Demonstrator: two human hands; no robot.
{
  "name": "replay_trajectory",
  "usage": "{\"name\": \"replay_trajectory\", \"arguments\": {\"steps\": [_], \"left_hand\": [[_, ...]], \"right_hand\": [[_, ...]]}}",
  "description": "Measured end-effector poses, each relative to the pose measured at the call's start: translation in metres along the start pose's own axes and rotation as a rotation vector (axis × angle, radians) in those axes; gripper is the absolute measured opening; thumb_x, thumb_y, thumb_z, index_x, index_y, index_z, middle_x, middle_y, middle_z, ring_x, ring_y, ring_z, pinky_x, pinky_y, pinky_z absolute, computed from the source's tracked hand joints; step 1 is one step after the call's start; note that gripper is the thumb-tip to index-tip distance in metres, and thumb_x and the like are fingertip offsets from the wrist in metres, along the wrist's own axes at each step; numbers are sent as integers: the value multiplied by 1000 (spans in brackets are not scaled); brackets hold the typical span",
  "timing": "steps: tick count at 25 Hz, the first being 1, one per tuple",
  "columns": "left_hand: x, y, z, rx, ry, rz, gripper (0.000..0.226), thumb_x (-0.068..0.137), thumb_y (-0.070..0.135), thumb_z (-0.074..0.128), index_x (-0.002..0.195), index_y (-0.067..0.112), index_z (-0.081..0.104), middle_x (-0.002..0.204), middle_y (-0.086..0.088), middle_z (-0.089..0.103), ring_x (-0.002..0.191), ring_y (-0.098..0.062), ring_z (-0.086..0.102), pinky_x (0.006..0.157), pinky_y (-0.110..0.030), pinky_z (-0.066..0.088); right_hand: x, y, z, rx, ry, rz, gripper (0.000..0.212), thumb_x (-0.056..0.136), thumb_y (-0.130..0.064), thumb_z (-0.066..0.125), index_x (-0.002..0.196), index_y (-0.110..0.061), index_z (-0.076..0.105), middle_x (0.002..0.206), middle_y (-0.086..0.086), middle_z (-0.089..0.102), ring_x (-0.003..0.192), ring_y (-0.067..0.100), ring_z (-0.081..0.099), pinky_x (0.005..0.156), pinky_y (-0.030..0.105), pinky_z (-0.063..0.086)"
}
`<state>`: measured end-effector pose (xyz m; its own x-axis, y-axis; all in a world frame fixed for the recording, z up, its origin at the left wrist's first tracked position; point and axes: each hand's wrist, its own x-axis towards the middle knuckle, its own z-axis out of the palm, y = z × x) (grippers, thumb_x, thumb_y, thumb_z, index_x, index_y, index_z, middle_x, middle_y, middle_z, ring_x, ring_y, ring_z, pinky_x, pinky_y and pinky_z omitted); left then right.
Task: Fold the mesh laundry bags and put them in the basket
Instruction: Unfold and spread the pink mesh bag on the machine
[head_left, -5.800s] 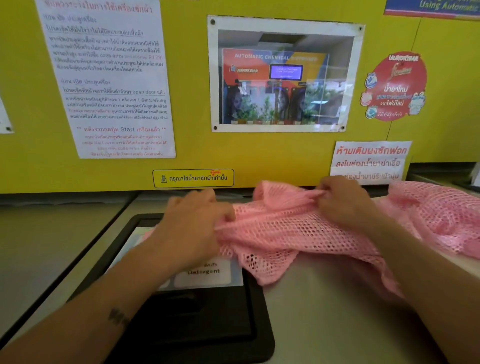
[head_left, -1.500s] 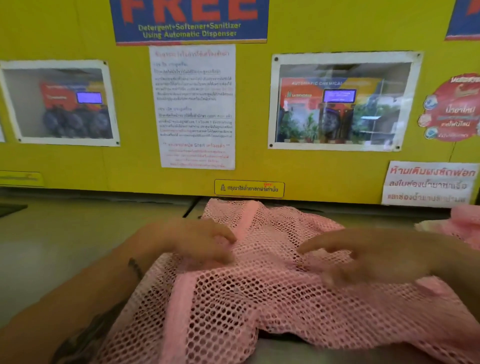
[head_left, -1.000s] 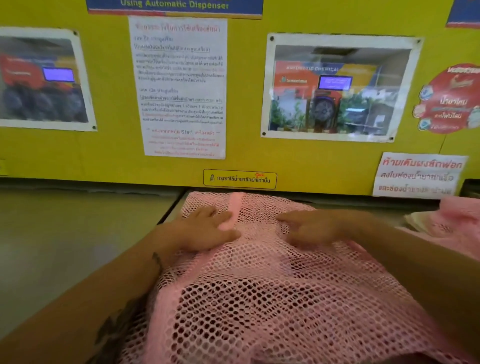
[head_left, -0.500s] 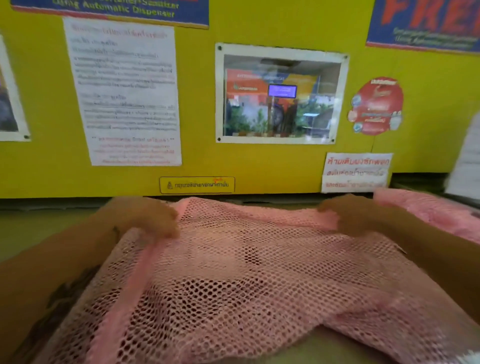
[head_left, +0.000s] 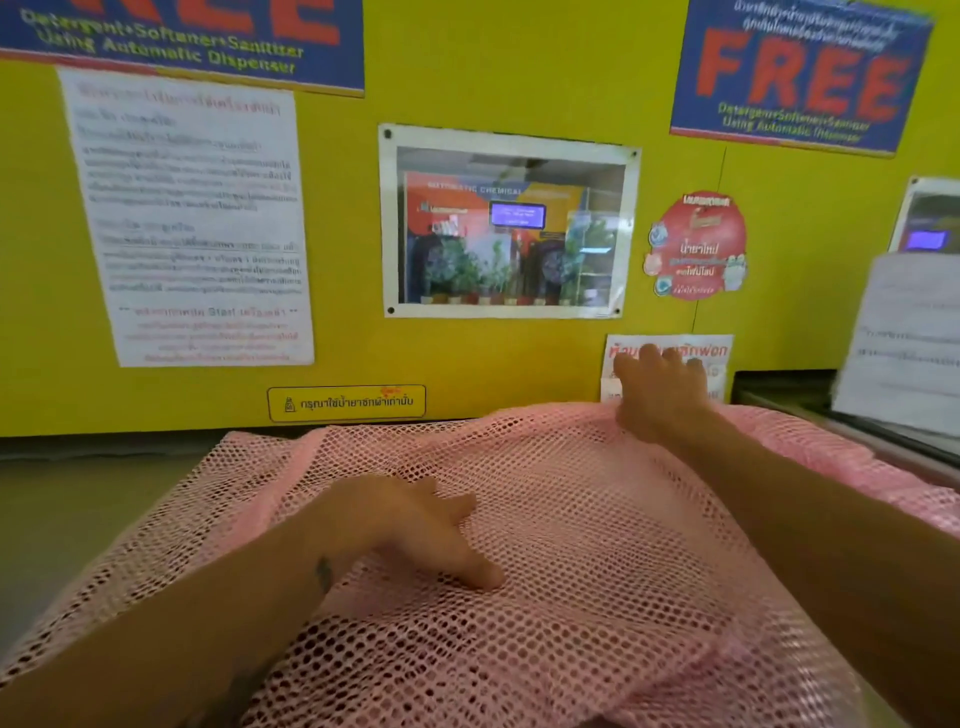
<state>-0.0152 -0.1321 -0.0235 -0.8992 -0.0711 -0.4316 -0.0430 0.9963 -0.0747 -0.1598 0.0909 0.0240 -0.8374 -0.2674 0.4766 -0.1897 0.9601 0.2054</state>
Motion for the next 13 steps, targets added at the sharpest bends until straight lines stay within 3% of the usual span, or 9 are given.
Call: {"name": "replay_trajectory", "arguments": {"steps": [3,5,7,8,10,13], "left_hand": [[-1,-1,-5,-21,-31,-22,113,57,94,44,149,48,-5,164,-4,-10,151,-32,1,117,-60,9],[-2,1,-6,-22,-31,-30,111,60,92,46,149,48,-5,164,-2,-10,151,-30,0,118,-60,7],[-1,1,-4,-29,-25,-33,111,60,92,45,149,47,-5,164,-2,-10,151,-31,0,118,-60,7],[0,1,-3,-33,-17,-35,111,59,92,44,149,47,-5,164,-3,-11,151,-32,0,118,-61,7],[2,-1,1,-35,3,-26,108,62,92,40,149,47,-6,164,-3,-13,150,-33,-2,117,-62,5],[4,-5,4,-82,85,13,93,77,83,36,152,41,1,165,-3,-8,151,-30,0,120,-56,6]], "right_hand": [[0,-12,-8,113,38,-158,28,85,-22,54,112,-17,57,113,11,61,100,31,58,87,45,48],[-13,-20,-1,276,-285,-322,22,90,-22,51,110,-19,61,116,8,64,99,26,60,88,44,52],[-23,-20,10,258,-675,-379,40,94,-36,51,132,-24,55,141,4,53,124,25,52,105,45,43],[-24,-17,14,217,-725,-357,50,94,-41,50,142,-26,46,151,2,44,135,25,43,112,47,36],[-26,-10,16,190,-654,-303,62,93,-48,50,150,-28,34,159,-1,32,144,25,33,116,48,29],[-39,-3,8,280,-676,-325,64,92,-54,49,150,-33,33,160,-4,30,145,23,30,117,47,26]]}}
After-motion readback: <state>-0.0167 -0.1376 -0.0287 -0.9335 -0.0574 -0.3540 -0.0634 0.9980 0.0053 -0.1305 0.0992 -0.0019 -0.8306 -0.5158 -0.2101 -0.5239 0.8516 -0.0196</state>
